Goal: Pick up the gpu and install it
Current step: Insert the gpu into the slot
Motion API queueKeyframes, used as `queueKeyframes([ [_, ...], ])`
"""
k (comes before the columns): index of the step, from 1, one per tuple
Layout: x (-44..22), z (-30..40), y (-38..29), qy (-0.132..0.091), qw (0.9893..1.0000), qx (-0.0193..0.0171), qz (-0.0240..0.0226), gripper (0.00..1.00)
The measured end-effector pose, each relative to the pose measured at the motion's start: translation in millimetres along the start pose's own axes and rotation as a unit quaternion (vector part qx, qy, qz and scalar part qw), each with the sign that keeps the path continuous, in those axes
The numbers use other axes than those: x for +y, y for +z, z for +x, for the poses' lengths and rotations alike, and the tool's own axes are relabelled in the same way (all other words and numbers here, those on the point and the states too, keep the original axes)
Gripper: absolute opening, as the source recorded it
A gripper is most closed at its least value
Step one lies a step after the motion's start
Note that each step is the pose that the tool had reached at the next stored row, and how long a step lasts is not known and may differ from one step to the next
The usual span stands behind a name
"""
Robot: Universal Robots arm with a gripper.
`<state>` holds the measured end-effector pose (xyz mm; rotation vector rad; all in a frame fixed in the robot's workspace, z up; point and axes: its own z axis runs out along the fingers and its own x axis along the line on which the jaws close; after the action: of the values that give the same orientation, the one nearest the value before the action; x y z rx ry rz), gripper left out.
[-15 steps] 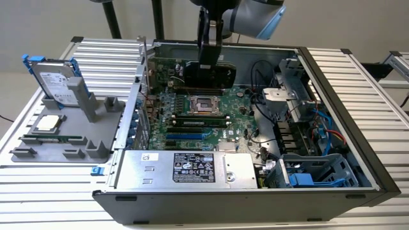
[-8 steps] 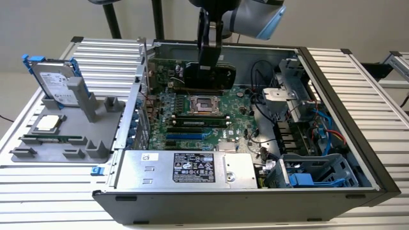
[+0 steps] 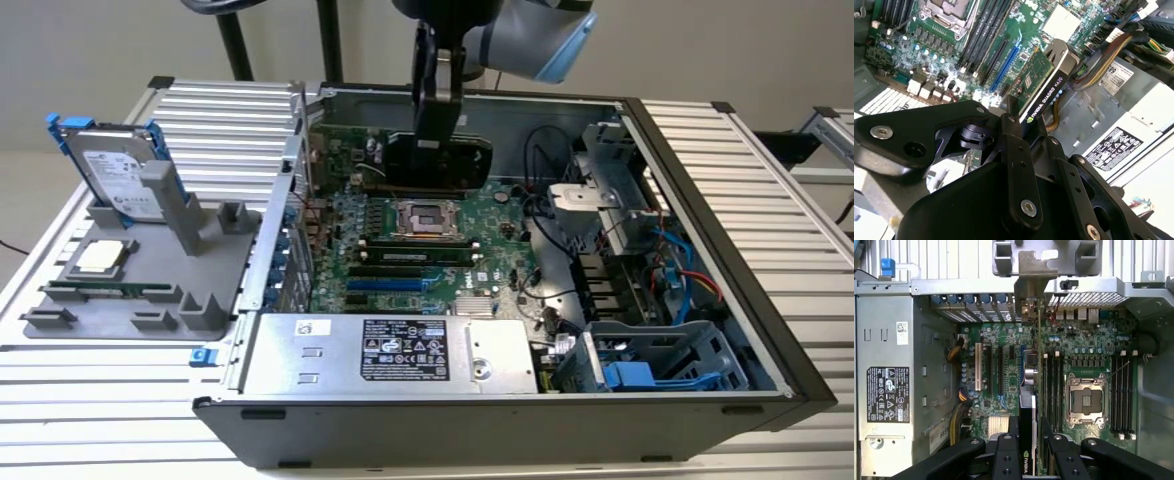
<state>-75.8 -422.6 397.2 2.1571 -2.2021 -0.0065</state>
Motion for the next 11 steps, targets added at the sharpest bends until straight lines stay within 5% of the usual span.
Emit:
queueKeyframes([
  [11,-0.1,-0.1,3.3,0.000,1.0000,0.0018,0.0000,0.00],
])
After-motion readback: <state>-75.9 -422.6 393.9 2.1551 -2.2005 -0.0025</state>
